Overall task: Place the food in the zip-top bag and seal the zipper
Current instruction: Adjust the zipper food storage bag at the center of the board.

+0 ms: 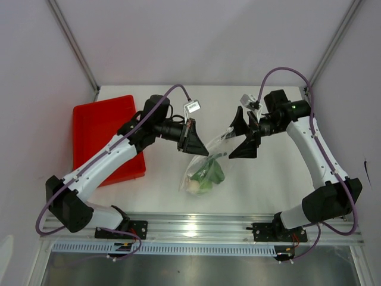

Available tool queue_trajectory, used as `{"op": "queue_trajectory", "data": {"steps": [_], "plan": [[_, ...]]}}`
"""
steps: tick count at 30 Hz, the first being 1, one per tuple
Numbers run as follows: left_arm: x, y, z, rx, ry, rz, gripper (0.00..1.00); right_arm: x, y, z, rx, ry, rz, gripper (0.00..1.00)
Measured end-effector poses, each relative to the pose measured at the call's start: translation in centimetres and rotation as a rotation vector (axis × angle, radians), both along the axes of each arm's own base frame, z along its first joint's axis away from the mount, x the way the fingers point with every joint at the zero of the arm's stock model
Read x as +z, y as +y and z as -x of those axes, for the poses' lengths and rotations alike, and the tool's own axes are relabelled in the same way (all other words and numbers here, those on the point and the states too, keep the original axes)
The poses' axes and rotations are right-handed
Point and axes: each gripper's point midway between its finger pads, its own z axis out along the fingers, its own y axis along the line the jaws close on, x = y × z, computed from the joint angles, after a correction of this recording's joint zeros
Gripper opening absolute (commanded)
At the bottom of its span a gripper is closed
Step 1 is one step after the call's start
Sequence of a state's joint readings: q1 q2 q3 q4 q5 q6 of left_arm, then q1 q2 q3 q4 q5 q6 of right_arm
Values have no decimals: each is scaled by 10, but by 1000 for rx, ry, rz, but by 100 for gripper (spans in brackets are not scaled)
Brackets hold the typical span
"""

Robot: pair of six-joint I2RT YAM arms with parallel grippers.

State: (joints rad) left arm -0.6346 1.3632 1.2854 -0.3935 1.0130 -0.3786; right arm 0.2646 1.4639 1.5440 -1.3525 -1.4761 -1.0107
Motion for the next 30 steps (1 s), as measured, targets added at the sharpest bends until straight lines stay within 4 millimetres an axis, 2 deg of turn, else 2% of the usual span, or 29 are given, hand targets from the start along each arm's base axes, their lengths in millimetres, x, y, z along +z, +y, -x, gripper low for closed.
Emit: {"op": "queue_trajectory", "data": {"steps": [6, 8, 10, 15, 19, 22, 24, 26, 30], "plan": [[2, 9, -5, 40, -22, -10, 1, -3, -25, -25, -121, 21, 4, 99], [1, 11, -3, 41, -24, -10, 1, 0, -26, -27, -129, 16, 5, 99], [0, 12, -2, 40, -20, -13, 1, 9, -19, -21, -97, -9, 1, 99], [-7, 12, -1, 39, -5, -24, 1, 54, 3, 7, 17, -172, -47, 99], [-13, 12, -1, 38, 3, -27, 0, 103, -3, 31, 25, -402, -115, 99], [-14, 12, 0, 34, 3, -24, 1, 127, -11, 48, 21, -581, -164, 99], [-13, 12, -1, 33, -2, -20, 1, 133, -15, 49, 4, -655, -176, 99], [-13, 12, -1, 33, -3, -19, 1, 135, -20, 41, -21, -747, -186, 99], [-13, 12, -1, 33, -3, -19, 1, 118, -25, 20, -39, -923, -197, 99]]}}
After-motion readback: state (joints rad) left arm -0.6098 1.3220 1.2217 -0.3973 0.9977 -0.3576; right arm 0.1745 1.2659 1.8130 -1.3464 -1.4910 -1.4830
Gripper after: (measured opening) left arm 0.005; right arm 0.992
